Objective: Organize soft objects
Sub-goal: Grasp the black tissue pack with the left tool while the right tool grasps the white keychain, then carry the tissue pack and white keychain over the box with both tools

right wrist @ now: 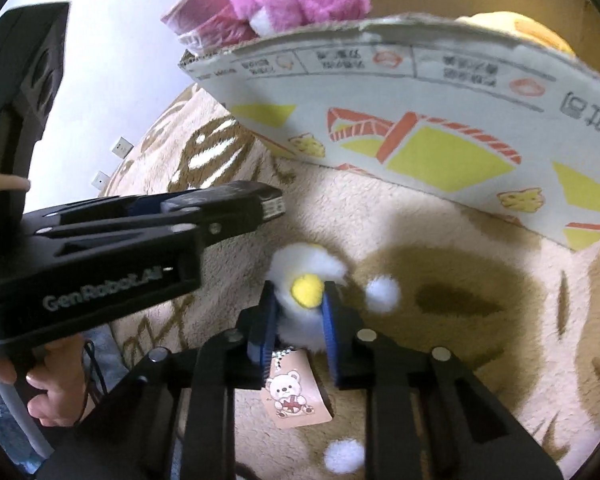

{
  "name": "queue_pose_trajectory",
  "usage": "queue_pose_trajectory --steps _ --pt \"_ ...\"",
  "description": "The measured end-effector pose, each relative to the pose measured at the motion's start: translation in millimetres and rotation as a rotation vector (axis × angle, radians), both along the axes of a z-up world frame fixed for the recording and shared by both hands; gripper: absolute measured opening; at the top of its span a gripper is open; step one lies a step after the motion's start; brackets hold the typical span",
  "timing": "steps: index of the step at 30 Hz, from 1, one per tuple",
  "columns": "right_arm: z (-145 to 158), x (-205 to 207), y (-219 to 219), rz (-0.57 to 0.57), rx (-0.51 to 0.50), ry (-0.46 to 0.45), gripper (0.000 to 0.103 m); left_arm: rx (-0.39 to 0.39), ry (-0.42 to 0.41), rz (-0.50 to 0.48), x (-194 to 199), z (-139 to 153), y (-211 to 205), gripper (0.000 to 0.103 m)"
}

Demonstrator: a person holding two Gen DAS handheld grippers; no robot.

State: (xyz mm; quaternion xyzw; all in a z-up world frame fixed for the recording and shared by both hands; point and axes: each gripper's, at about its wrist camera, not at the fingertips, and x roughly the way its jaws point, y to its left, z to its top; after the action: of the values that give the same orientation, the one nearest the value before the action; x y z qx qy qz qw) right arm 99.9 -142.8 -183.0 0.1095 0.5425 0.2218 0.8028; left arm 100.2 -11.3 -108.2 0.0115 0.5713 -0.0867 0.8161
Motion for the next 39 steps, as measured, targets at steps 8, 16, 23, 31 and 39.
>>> queue_pose_trajectory --steps 8,16,23,31,39 --pt "12 -10 -17 -0.019 -0.026 -0.023 0.008 0.017 -0.062 0.0 -15 11 -13 0.045" --pt "26 -18 -32 -0.07 -0.04 -0.057 0.008 0.01 -0.109 0.02 -23 22 -5 0.045" --pt "52 -29 -54 -0.14 -0.024 -0.122 0.007 0.005 -0.241 0.04 -37 46 -2 0.045" --pt "98 -54 -85 -0.261 0.012 -0.262 0.007 -0.045 -0.44 0.019 -56 84 -7 0.045" --pt "144 -67 -101 -0.345 0.046 -0.444 0.007 -0.075 -0.663 -0.073 -76 124 -26 0.045"
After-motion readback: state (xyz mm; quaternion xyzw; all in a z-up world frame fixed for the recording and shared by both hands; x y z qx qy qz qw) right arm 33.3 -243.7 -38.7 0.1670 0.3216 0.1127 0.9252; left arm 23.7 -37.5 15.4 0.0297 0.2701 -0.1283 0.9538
